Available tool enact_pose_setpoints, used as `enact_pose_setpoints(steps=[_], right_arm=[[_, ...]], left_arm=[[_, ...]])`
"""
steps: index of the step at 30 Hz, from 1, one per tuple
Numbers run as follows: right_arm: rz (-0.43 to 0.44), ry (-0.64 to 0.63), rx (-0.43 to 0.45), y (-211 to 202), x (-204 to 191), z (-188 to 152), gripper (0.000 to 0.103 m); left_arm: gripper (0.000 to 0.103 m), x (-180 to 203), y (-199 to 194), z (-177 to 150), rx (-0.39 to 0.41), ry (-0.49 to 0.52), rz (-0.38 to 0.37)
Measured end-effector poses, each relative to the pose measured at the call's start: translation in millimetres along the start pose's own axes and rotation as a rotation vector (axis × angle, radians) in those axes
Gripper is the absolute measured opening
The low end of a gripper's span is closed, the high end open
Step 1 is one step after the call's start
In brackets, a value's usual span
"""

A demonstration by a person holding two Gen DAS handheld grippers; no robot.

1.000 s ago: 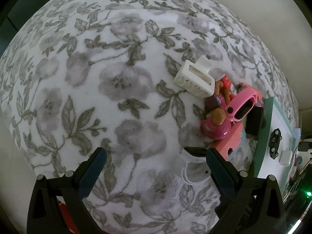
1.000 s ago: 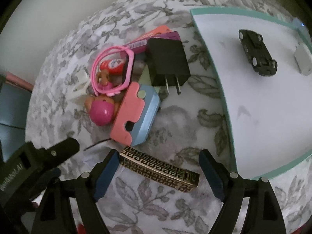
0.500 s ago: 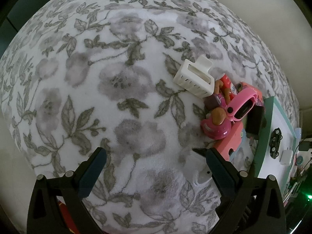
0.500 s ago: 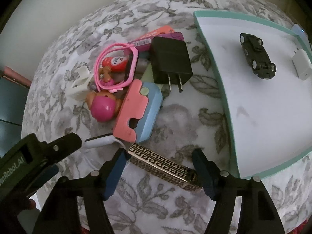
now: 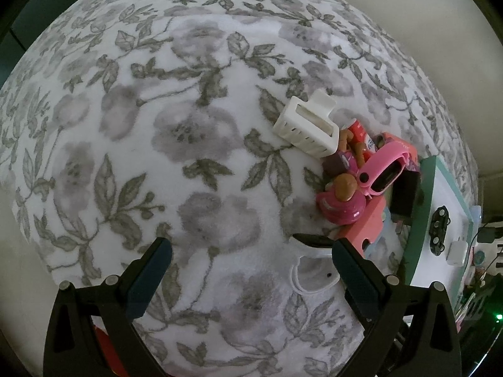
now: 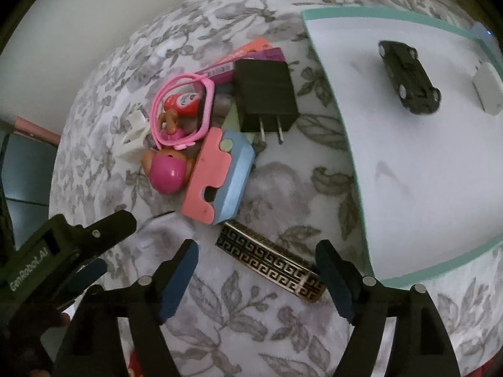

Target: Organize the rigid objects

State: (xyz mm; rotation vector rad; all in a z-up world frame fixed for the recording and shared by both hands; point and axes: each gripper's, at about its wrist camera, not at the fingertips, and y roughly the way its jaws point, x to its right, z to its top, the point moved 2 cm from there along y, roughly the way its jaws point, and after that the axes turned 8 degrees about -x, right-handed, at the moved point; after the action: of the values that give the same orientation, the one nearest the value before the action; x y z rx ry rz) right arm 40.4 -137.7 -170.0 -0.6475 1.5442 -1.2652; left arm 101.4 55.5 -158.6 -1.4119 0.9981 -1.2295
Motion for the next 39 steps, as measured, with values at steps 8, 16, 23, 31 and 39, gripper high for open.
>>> enact_pose_setpoints(steps=[8, 16, 23, 31, 39], right_arm=[[0.013, 0.115, -0.004, 2, 12, -1, 0.08], [-0.087, 0.108, 0.052, 9, -8, 0, 0.084], [-0.041, 0.127, -0.018, -8, 12, -13, 0.083], [0.05, 0.109, -0.115, 1, 8, -31, 0.083], [-0.003, 0.072, -0.003, 1, 6, -10, 0.084]], left_arm=[[0.102, 0, -6, 0, 0.009, 0.005, -0.042], [0.102, 0, -7, 4, 0.008, 0.002, -0.098], [0.102, -11, -16, 5, 0.03, -0.023, -0.154], [0.102, -23, -23, 5, 0.053, -0.052, -0.164], [0.102, -18, -20, 5, 0.043, -0.038, -0.153]])
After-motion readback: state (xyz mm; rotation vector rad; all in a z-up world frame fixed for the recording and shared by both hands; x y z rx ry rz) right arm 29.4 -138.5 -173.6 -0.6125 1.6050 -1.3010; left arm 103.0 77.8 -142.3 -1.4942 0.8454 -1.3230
